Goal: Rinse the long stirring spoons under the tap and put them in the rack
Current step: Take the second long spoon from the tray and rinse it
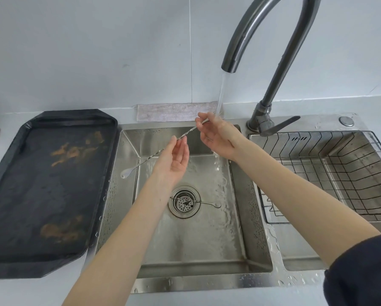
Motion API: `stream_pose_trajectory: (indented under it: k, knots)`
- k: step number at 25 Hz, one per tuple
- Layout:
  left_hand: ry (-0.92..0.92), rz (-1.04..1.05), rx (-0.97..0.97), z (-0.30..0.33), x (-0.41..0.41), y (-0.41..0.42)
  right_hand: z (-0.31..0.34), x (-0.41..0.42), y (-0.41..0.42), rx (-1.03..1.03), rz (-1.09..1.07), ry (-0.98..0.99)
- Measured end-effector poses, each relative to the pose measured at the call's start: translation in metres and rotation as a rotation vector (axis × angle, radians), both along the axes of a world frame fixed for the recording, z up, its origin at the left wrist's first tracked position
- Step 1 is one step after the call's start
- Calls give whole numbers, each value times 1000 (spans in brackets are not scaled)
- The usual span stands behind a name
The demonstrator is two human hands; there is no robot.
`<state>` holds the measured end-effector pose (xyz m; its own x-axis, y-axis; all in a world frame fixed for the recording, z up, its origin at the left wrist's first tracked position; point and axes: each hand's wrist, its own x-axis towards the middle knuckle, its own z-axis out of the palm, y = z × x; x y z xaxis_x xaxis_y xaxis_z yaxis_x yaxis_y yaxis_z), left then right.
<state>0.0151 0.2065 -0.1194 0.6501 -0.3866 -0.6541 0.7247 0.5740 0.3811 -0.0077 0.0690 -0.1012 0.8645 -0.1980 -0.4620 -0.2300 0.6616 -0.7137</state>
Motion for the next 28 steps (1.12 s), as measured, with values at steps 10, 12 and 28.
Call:
stream_pose_trajectory:
  k: [10,12,28]
  knots:
    - [-12,9,62,-3,12,5,6,27,6,276,-62,245]
    - [-14,7,72,-4,13,6,4,30,4,292,-51,283]
    - [58,-15,106,-16,6,-3,-9,20,-12,332,-127,102]
